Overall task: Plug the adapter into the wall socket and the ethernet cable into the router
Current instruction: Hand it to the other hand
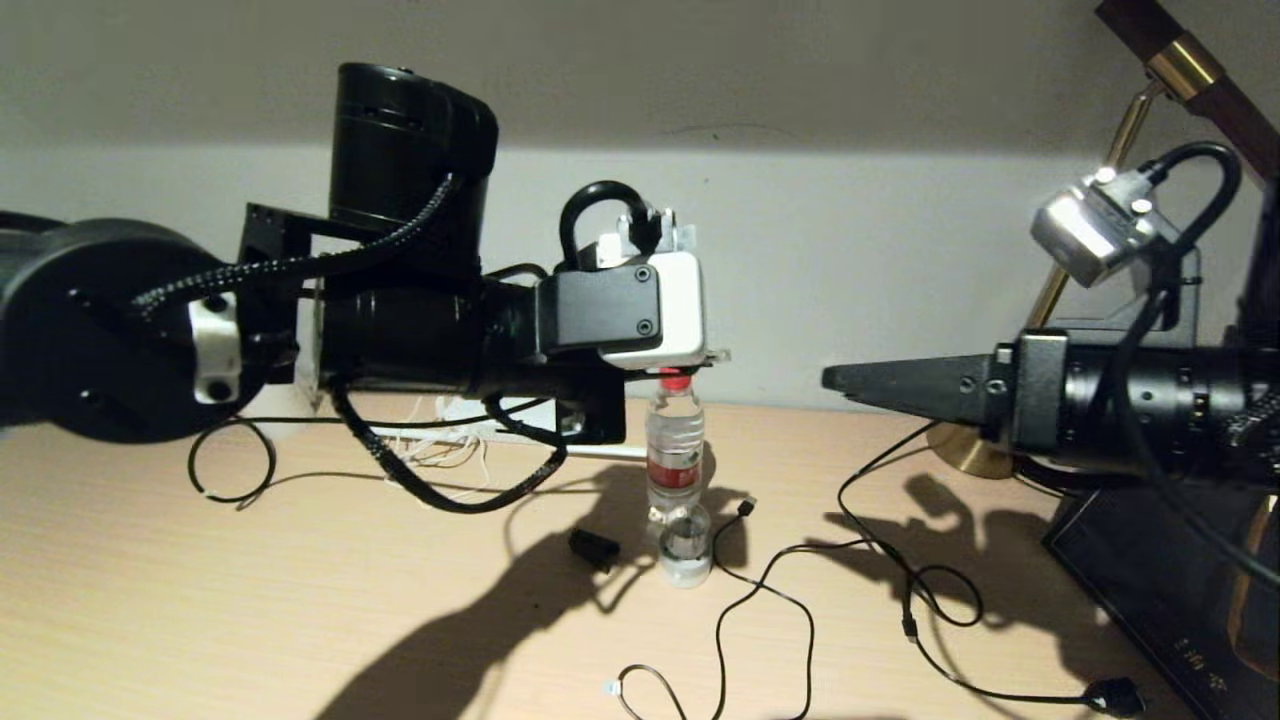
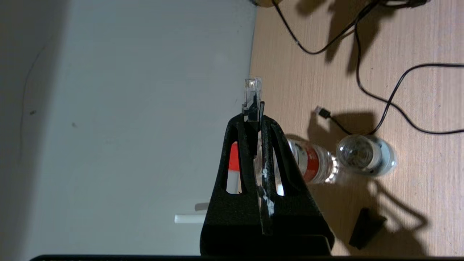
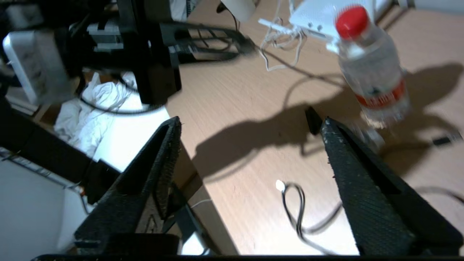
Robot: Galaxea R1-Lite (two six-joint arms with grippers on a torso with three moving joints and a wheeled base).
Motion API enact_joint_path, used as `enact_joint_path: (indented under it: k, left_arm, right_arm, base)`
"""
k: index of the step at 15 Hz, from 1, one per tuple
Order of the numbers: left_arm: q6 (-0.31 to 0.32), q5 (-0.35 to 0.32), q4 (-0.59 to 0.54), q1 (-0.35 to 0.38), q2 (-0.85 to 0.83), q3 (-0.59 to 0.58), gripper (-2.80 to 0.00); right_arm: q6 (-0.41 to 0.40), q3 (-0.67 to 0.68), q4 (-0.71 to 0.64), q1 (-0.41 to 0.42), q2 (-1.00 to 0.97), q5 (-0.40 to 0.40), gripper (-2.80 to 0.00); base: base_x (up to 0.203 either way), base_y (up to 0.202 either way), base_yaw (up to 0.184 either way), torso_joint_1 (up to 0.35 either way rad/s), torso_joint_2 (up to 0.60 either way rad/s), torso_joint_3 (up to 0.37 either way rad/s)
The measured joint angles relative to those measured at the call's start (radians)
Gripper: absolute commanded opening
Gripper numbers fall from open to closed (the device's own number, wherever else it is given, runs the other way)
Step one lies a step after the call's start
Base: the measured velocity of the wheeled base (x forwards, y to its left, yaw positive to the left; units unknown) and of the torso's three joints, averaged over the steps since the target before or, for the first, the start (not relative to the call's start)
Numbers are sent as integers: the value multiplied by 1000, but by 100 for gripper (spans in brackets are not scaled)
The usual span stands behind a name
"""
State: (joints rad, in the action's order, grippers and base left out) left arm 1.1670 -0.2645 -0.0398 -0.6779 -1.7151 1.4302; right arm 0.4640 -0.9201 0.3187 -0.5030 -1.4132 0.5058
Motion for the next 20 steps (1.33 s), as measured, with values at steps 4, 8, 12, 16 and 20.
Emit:
enact_joint_path:
  k: [4, 8, 12, 16, 20]
  left_arm:
    - [1, 2, 1, -15, -2, -9, -280]
    - [2, 3, 3, -15, 13, -39, -280]
    - [2, 3, 3, -14, 36, -66, -280]
    - [1, 1, 30, -11, 55, -96, -280]
    - [0, 0, 34, -11, 61, -103, -280]
  right_arm:
    - [5, -40, 62, -92, -81, -59, 0]
    - [12, -60, 60, -124, -119, -118, 0]
    - [12, -82, 58, -178, -157, -168, 0]
    - [13, -94, 62, -193, -177, -173, 0]
    - [16, -96, 62, -193, -182, -175, -280]
  base:
    - [0, 0, 0, 0, 0, 0]
    - [0, 0, 0, 0, 0, 0]
    - [0, 0, 0, 0, 0, 0]
    - [0, 0, 0, 0, 0, 0]
    - [0, 0, 0, 0, 0, 0]
